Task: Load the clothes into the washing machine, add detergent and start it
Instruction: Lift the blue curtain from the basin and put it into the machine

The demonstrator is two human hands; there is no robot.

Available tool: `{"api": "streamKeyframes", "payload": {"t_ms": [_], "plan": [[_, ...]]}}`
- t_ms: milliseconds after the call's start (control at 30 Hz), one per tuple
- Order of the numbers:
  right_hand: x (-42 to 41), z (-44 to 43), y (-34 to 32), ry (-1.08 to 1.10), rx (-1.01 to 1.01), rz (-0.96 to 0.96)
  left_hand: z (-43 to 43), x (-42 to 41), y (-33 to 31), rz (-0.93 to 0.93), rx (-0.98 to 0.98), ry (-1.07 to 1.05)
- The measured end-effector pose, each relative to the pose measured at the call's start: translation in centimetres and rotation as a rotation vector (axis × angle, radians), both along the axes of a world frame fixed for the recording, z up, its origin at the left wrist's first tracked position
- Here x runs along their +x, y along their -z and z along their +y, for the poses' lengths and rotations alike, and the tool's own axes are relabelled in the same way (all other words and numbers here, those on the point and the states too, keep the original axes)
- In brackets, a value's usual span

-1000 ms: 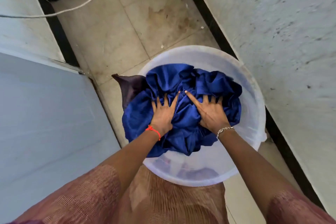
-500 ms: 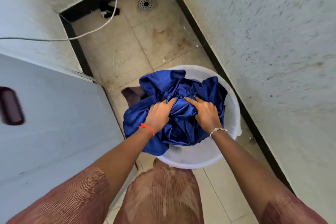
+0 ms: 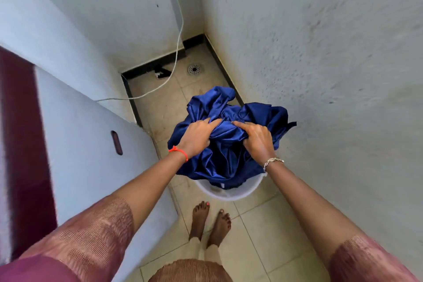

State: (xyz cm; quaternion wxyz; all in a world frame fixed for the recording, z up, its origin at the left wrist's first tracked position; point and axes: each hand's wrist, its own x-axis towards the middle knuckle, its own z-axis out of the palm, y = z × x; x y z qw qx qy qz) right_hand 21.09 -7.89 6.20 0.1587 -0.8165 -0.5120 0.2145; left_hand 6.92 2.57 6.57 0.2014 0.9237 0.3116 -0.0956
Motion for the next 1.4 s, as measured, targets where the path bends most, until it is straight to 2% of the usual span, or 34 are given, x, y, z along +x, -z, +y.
{"api": "streamKeyframes", "payload": {"t_ms": [167,400,500,633,767,967,1100,1267,1333,1400], "plan": [[-0.8,-0.2,-8.5,0.019,0.124,-0.045,0.0,-1.1,-7.7,-0.141,0.042,-0.02],[-2.0,-0.1,-15.8,0.019,0.293,-0.111,0.1,-2.9,-14.3,-0.321,0.077,-0.047],[-2.2,-0.4,-17.1,0.0,0.324,-0.122,0.3,-3.5,-15.7,-0.461,-0.035,-0.025],[-2.9,-0.7,-17.9,-0.079,0.404,-0.123,0.6,-3.6,-16.3,-0.435,-0.058,0.068],[-3.6,-1.2,-18.2,-0.144,0.513,-0.159,0.4,-3.5,-16.4,-0.49,-0.244,0.063],[-3.9,-2.5,-17.7,-0.13,0.557,-0.159,-0.1,-3.4,-15.5,-0.571,-0.166,-0.039],[-3.3,-3.2,-17.2,-0.06,0.451,-0.044,-0.1,-3.4,-15.5,-0.667,-0.215,-0.114],[-1.7,-4.3,-15.8,-0.123,0.165,0.306,0.1,-3.4,-16.0,-0.733,-0.228,-0.237],[-1.8,-4.7,-14.7,-0.12,0.083,0.283,0.2,-3.4,-15.8,-0.716,-0.246,-0.236],[-1.8,-5.0,-13.6,-0.09,0.095,0.277,-0.1,-3.5,-15.7,-0.692,-0.253,-0.254]]}}
